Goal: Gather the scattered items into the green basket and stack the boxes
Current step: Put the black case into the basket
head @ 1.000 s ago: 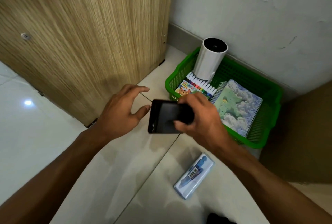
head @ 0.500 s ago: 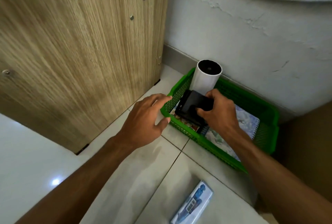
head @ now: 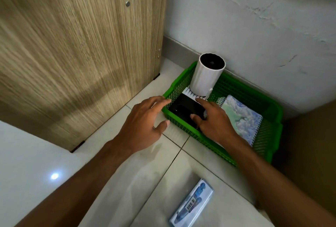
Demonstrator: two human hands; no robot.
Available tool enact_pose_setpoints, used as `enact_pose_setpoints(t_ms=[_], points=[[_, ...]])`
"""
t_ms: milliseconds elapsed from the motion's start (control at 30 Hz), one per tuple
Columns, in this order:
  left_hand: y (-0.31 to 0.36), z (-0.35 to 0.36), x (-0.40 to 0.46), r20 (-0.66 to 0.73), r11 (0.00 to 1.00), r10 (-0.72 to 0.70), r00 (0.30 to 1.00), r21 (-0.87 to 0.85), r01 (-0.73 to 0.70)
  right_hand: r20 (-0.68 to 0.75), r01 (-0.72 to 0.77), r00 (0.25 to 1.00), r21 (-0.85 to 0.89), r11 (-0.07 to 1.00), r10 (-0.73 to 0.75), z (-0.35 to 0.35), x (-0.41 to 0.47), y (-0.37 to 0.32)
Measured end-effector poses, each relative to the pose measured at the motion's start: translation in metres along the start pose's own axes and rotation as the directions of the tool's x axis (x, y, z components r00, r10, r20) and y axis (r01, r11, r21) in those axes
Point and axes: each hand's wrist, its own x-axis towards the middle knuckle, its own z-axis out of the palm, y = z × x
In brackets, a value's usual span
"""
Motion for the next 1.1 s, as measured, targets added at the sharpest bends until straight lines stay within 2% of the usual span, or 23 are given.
enact_pose_setpoints(t_ms=[200, 300, 367, 433, 500, 600, 667, 933, 1033, 1100], points=[[0.01, 0.003, -0.031, 0.026, 0.999, -0.006, 1.0, -0.038, 0.007, -0.155, 0.273, 0.948, -0.059, 0.96, -0.279, -0.008, -0.046, -0.009], [0.014, 0.002, -0.049, 0.04, 0.999, -0.013, 0.999, -0.049, 0.015, -0.191, 0.316, 0.929, -0.036, 0.948, -0.317, -0.012, -0.071, -0.013], [0.016, 0.001, -0.06, 0.046, 0.999, -0.024, 0.999, -0.046, 0.026, -0.166, 0.357, 0.92, -0.023, 0.934, -0.355, -0.012, -0.089, -0.013], [0.018, 0.003, -0.072, 0.076, 0.998, -0.034, 0.997, -0.048, 0.038, -0.046, 0.431, 0.9, -0.047, 0.901, -0.433, -0.008, -0.104, -0.01], [0.02, 0.006, -0.083, 0.098, 0.998, -0.037, 0.995, -0.046, 0.041, 0.17, 0.488, 0.863, -0.038, 0.872, -0.476, 0.0, -0.114, -0.004], [0.023, 0.013, -0.094, 0.128, 0.998, -0.042, 0.991, -0.04, 0.048, 0.522, 0.516, 0.759, -0.117, 0.849, -0.389, 0.017, -0.127, 0.012], [0.025, 0.018, -0.099, 0.149, 0.998, -0.034, 0.988, -0.04, 0.04, 0.635, 0.521, 0.704, -0.158, 0.839, -0.318, 0.026, -0.132, 0.022], [0.028, 0.036, -0.117, 0.21, 0.999, -0.034, 0.977, -0.025, 0.04, 0.522, 0.514, 0.765, -0.143, 0.846, -0.376, 0.033, -0.136, 0.028], [0.027, 0.034, -0.118, 0.181, 0.997, -0.053, 0.982, -0.038, 0.061, 0.481, 0.512, 0.785, -0.148, 0.846, -0.391, 0.029, -0.139, 0.025], [0.026, 0.025, -0.109, 0.133, 0.993, -0.078, 0.988, -0.076, 0.088, 0.401, 0.497, 0.816, -0.118, 0.859, -0.417, 0.022, -0.136, 0.019]])
